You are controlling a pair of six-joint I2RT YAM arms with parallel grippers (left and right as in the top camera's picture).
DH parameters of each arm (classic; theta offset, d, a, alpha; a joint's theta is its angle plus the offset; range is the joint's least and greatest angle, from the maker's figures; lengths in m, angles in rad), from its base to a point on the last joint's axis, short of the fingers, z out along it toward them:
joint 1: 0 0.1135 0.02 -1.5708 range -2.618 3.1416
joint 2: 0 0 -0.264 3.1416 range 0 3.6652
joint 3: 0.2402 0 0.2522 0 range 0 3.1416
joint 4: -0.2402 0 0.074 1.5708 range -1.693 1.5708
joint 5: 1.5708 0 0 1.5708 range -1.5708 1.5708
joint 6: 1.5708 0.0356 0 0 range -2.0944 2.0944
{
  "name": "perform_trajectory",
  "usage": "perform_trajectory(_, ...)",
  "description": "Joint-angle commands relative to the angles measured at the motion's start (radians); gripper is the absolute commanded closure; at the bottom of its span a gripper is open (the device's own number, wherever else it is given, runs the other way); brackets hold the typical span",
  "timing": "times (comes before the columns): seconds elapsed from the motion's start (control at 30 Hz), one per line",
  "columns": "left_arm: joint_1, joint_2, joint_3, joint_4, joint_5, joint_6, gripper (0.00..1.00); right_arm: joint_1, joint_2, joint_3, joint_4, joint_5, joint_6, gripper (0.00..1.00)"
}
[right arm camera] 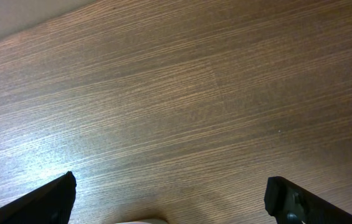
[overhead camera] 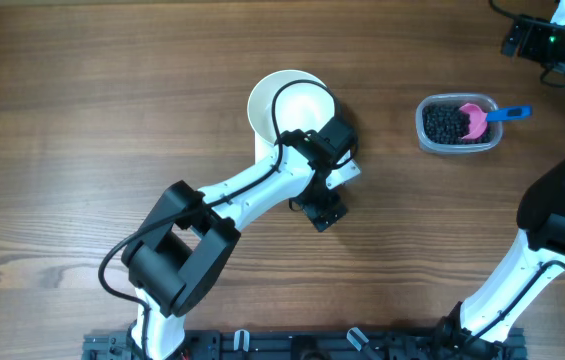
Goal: Scoop item into bowl and weigh 150g on scale
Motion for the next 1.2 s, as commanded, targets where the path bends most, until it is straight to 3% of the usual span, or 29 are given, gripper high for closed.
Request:
perform_trajectory(0.0, 0.000, 0.041, 0.005, 0.005, -0.010, 0.016, 0.00, 0.005, 0.019, 0.019, 0.005, 0.010, 0.008, 0.00)
perform_trajectory(1.17, -0.001, 0.042, -0.011, 0.032, -0.051, 0.015, 0.00, 0.005, 0.019, 0.019, 0.005, 0.010, 0.008, 0.00)
